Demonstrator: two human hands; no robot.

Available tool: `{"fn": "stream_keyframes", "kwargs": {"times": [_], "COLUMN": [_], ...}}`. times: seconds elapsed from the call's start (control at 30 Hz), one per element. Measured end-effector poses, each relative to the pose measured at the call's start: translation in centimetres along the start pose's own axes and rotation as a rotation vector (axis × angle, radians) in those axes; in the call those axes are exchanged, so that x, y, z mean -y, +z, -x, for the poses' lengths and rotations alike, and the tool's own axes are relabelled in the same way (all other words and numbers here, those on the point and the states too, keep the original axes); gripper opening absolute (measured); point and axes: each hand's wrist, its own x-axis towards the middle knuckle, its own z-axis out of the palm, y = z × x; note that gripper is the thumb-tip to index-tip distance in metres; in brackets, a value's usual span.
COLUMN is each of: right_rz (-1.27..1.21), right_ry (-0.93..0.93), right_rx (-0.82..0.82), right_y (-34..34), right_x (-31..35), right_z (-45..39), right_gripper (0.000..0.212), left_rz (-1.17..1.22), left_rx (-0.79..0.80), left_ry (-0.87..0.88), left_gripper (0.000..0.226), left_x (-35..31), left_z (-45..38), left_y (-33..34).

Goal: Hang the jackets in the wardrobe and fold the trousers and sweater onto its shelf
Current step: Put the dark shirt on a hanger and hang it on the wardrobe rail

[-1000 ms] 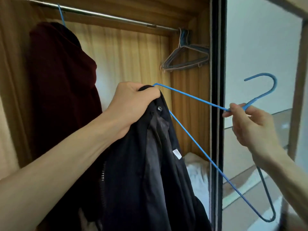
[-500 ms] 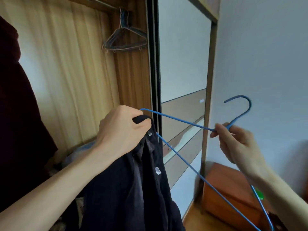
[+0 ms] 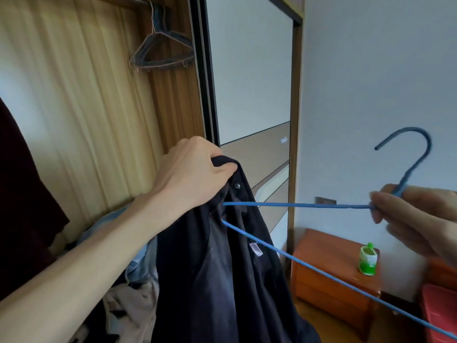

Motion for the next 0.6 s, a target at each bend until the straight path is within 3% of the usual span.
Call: {"fn": "stream_keyframes", "kwargs": {"times": [0.07, 0.17, 0.27, 0.5, 0.6], "right_rz": [0.159, 0.405, 0.332, 0.14, 0.082], "right_ry": [-0.042, -0.161, -0.234, -0.205, -0.221], "right_rx": [-0.025, -0.211, -0.281, -0.36, -0.387], "right_y": [2.2, 4.2, 6.8, 10.4, 10.2], "right_x": [1.5, 1.9, 1.5, 0.5, 0.1], "right_z": [-0.1, 0.8, 0.5, -2.0, -2.9], "right_gripper": [0.062, 0.05, 0.039, 0.04, 0.04], "left_rz": [-0.034, -0.053, -0.091, -0.067, -0.034], "left_rx": [0.0, -0.011, -0.024, -0.013, 0.052], "left_ry": [0.06, 0.121, 0.164, 0.146, 0.128], "left_gripper": [0.053, 0.052, 0.049, 0.056, 0.047], "left_x": [-1.5, -3.4, -5.3, -6.5, -6.3], "left_z": [0.0, 0.3, 0.7, 2.2, 3.0], "left_y": [0.3, 0.9, 1.9, 4.9, 5.6]}}
